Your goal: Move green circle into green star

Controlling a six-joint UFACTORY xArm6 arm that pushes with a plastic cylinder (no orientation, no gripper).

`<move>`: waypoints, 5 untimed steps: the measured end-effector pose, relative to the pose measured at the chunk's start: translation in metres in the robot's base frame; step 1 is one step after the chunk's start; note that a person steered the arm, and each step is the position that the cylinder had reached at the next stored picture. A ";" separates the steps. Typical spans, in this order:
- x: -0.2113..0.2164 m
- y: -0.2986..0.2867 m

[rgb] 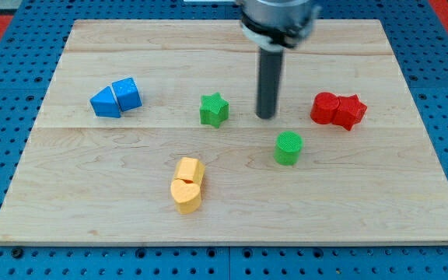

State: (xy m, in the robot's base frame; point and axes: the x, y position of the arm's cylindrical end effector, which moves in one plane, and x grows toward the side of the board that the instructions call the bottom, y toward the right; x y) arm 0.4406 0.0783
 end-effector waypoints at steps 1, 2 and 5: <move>0.030 0.049; 0.056 0.075; 0.018 -0.069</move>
State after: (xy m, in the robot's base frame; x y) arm 0.4584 0.0097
